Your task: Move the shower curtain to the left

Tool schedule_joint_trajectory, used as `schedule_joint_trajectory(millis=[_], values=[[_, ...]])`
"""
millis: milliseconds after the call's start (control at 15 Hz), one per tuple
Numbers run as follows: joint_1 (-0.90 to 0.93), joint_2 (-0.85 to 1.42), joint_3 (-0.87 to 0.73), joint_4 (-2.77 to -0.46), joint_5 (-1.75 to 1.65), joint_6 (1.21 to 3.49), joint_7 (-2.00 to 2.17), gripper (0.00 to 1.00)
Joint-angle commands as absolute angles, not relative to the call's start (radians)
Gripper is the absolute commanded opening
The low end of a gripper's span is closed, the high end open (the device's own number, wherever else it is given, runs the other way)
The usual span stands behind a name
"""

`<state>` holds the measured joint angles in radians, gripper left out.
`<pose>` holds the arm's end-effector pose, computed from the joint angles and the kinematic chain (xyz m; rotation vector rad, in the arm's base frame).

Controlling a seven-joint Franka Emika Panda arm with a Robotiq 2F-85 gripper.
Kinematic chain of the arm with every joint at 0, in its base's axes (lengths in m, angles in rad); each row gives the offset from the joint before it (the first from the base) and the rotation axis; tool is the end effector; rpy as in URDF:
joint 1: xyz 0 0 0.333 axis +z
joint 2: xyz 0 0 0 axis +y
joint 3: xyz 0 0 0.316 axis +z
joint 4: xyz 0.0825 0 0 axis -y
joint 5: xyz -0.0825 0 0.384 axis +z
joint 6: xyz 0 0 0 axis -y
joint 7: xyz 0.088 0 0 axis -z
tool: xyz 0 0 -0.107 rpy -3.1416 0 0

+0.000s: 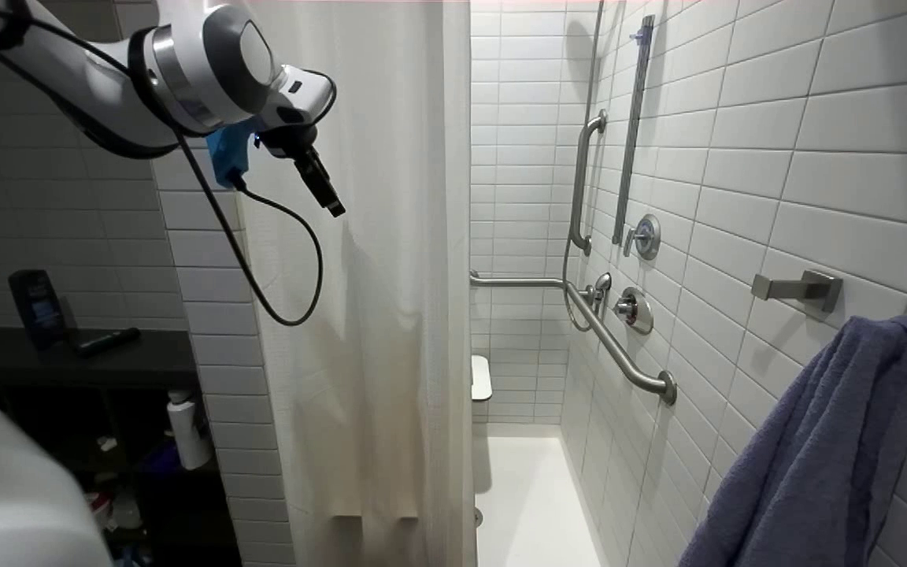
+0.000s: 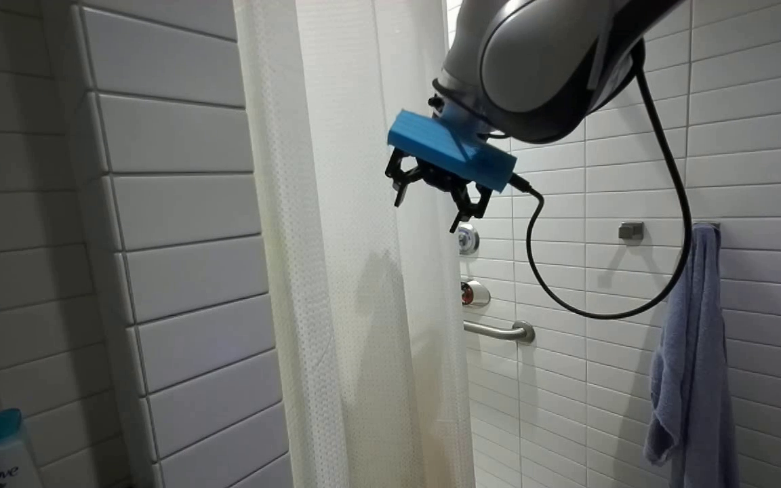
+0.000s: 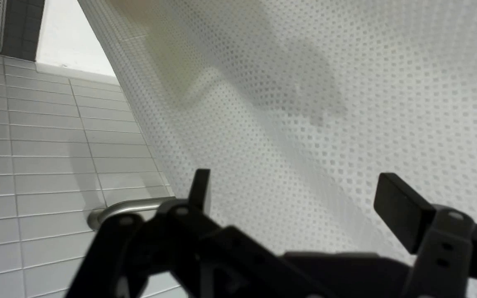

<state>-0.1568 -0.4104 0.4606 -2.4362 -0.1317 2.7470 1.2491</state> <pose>0.4475 0.1638 0.5163 -2.4937 1.0711 -0.9452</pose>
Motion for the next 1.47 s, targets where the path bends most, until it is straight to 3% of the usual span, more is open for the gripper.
schedule_joint_trajectory(millis=[0,667,1400], values=[[-0.202,-0.421,0.505,-2.432,-0.202,2.742,1.423,1.00],[-0.145,-0.405,0.447,-2.440,-0.238,2.763,1.360,1.00],[-0.186,-0.351,0.432,-2.473,-0.384,3.144,1.157,1.00]])
